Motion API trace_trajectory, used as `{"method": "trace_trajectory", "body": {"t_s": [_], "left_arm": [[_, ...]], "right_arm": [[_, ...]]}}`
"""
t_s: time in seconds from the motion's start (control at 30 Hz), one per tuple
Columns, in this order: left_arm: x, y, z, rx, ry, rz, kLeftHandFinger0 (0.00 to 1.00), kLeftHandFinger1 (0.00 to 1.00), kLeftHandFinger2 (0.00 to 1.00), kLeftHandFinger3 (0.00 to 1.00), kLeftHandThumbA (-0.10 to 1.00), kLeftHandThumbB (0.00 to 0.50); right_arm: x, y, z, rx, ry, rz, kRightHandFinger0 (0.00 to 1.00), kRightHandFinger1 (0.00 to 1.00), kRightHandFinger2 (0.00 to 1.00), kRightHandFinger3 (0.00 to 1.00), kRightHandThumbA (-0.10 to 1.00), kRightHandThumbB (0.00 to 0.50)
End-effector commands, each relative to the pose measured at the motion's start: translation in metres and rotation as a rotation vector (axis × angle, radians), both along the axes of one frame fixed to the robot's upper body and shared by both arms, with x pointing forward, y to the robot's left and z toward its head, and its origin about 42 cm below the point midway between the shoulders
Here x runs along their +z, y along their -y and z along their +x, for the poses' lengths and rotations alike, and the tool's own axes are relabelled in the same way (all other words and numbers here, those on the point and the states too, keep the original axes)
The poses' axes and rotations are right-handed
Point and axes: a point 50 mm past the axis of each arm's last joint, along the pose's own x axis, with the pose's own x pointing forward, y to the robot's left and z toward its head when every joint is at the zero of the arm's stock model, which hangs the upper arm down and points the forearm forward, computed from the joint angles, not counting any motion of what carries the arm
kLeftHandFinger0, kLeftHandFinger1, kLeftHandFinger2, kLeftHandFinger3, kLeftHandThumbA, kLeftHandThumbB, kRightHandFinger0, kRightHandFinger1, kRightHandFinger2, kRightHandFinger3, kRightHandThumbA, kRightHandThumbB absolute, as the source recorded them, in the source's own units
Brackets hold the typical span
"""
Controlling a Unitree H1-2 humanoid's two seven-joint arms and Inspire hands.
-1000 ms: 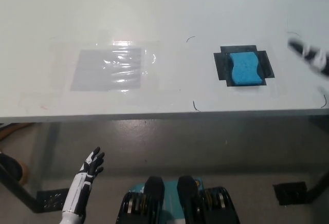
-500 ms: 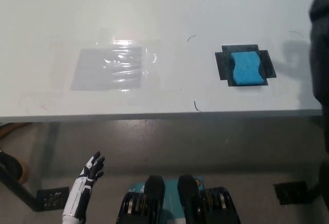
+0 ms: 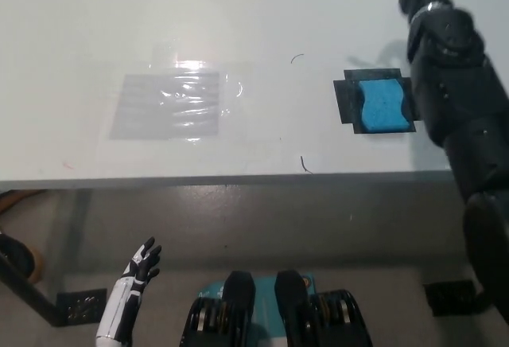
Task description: A soft sponge is kept on the balc marked spot on the table infront of the robot and it uses its right hand fist to press down on it and drrags it across the table in a back and forth manner twice to clean it
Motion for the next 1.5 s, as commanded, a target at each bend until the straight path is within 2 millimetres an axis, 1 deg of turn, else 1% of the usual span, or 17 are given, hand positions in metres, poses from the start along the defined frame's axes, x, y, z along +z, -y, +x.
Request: {"method": "trace_trajectory", "body": {"t_s": [0.0,0.1,0.17,0.23,0.27,0.33,0.37,0.57,0.77,0.93,1.0,1.13,1.27,1.3,1.33,1.37,1.47], "left_arm": [[0.015,0.002,-0.003,-0.021,0.112,0.011,1.00,1.00,1.00,1.00,1.00,0.097],[0.015,0.001,-0.003,-0.021,0.114,0.016,1.00,1.00,1.00,1.00,1.00,0.096],[0.015,0.001,-0.003,-0.019,0.108,0.010,1.00,1.00,1.00,1.00,1.00,0.100],[0.018,0.001,0.001,-0.022,0.115,0.009,1.00,1.00,1.00,1.00,1.00,0.098],[0.017,0.001,0.001,-0.023,0.116,0.011,1.00,1.00,1.00,1.00,1.00,0.096],[0.017,0.002,0.000,-0.025,0.118,0.013,1.00,1.00,1.00,1.00,1.00,0.090],[0.018,0.002,0.000,-0.026,0.119,0.016,1.00,1.00,1.00,1.00,1.00,0.097],[0.018,0.000,0.002,-0.031,0.122,0.024,1.00,1.00,1.00,1.00,1.00,0.103],[0.019,0.001,0.003,-0.031,0.120,0.021,1.00,1.00,1.00,1.00,1.00,0.104],[0.019,0.001,0.003,-0.029,0.113,0.028,1.00,1.00,1.00,1.00,1.00,0.101],[0.019,0.001,0.004,-0.028,0.116,0.025,1.00,1.00,1.00,1.00,1.00,0.101],[0.020,-0.001,0.005,-0.028,0.121,0.027,1.00,1.00,1.00,1.00,1.00,0.095],[0.020,0.000,0.005,-0.030,0.120,0.024,1.00,1.00,1.00,1.00,1.00,0.083],[0.019,0.000,0.005,-0.031,0.119,0.026,1.00,1.00,1.00,1.00,1.00,0.082],[0.019,0.000,0.005,-0.031,0.119,0.027,1.00,1.00,1.00,1.00,1.00,0.082],[0.019,0.000,0.005,-0.030,0.118,0.026,1.00,1.00,1.00,1.00,1.00,0.088],[0.020,0.000,0.004,-0.031,0.122,0.023,1.00,1.00,1.00,1.00,1.00,0.088]], "right_arm": [[0.007,-0.007,0.003,-0.083,-0.008,0.078,0.00,0.00,0.16,0.07,1.00,0.080],[-0.018,-0.002,-0.002,-0.098,-0.045,0.061,0.00,0.00,0.24,0.26,1.00,0.051],[-0.049,0.002,-0.009,-0.083,-0.099,0.058,0.00,0.00,0.26,0.35,1.00,0.107],[-0.061,0.003,-0.013,-0.091,-0.136,0.079,0.00,0.00,0.26,0.36,1.00,0.119],[-0.071,0.004,-0.016,-0.087,-0.153,0.079,0.00,0.00,0.23,0.33,1.00,0.084],[-0.090,0.003,-0.022,-0.089,-0.195,0.051,0.00,0.00,0.24,0.32,1.00,0.146],[-0.099,0.004,-0.026,-0.090,-0.210,0.045,0.00,0.00,0.24,0.31,1.00,0.156],[-0.153,0.007,-0.050,-0.131,-0.322,0.084,0.00,0.00,0.23,0.33,1.00,0.078],[-0.193,0.011,-0.072,-0.130,-0.424,0.107,0.00,0.00,0.18,0.36,1.00,0.087],[-0.192,0.008,-0.072,-0.120,-0.416,0.115,0.00,0.00,0.18,0.39,1.00,0.089],[-0.186,0.004,-0.068,-0.106,-0.396,0.129,0.00,0.00,0.18,0.37,1.00,0.080],[-0.163,-0.016,-0.057,-0.059,-0.334,0.162,0.00,0.00,0.21,0.38,1.00,0.116],[-0.142,-0.048,-0.051,0.005,-0.277,0.153,0.00,0.00,0.20,0.36,1.00,0.135],[-0.134,-0.068,-0.051,0.058,-0.245,0.167,0.00,0.00,0.19,0.32,1.00,0.141],[-0.133,-0.069,-0.051,0.062,-0.243,0.167,0.00,0.00,0.18,0.31,1.00,0.148],[-0.128,-0.088,-0.052,0.099,-0.224,0.169,0.00,0.00,0.16,0.23,1.00,0.145],[-0.120,-0.126,-0.060,0.185,-0.191,0.166,0.00,0.00,0.14,0.17,1.00,0.117]]}}
